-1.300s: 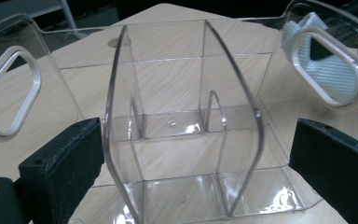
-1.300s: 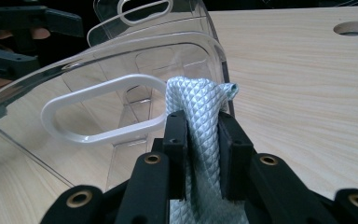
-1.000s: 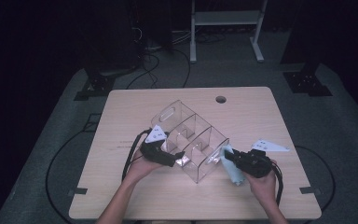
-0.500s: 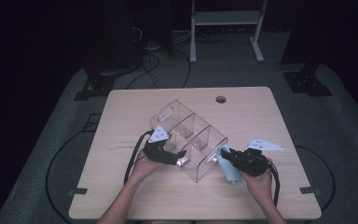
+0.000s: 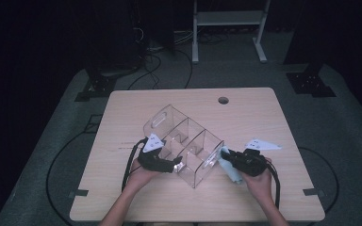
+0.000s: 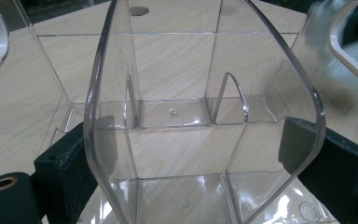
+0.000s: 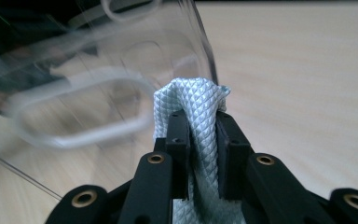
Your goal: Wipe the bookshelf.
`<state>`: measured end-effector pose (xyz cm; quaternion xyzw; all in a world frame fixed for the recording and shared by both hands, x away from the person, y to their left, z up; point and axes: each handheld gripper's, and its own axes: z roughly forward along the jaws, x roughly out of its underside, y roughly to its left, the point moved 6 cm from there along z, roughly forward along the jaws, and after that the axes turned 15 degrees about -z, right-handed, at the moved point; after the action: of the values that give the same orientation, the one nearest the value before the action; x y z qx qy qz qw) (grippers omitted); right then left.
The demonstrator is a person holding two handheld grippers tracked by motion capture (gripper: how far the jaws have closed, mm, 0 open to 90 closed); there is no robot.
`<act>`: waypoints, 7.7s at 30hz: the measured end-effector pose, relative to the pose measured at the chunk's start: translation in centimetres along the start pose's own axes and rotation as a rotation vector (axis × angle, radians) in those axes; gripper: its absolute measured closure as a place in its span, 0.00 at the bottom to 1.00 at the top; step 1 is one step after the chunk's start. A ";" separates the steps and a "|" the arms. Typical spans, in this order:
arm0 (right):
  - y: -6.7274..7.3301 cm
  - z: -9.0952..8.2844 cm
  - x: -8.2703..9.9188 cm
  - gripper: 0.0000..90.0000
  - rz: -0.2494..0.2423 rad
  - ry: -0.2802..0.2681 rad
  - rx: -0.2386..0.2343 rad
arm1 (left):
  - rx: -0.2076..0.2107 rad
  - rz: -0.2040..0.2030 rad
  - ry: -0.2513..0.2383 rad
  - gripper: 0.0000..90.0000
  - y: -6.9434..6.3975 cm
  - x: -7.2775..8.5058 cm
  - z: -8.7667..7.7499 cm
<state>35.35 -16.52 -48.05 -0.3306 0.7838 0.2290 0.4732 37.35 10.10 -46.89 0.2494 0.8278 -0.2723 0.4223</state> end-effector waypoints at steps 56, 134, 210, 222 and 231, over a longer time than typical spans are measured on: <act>0.0 3.2 4.2 0.85 0.040 0.173 -0.018 | -0.021 -0.021 -0.017 0.08 -0.3 0.3 -0.2; 4.2 4.0 2.8 0.85 -0.050 0.127 -0.154 | -0.053 -0.048 -0.054 0.09 1.0 0.2 -0.4; 9.0 1.6 -0.1 0.85 -0.176 0.044 -0.199 | -0.034 -0.036 -0.032 0.09 0.7 0.3 -0.5; 10.0 -0.7 -2.8 0.85 -0.211 -0.044 -0.173 | -0.019 -0.022 -0.024 0.09 0.4 0.4 -0.5; 8.7 -1.4 -3.7 0.85 -0.222 -0.065 -0.138 | -0.020 -0.014 -0.020 0.09 0.1 0.4 -0.3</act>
<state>29.34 -10.49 -43.70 -0.4397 0.7089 0.2392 0.4969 37.04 10.47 -47.06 0.2365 0.8280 -0.2695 0.4312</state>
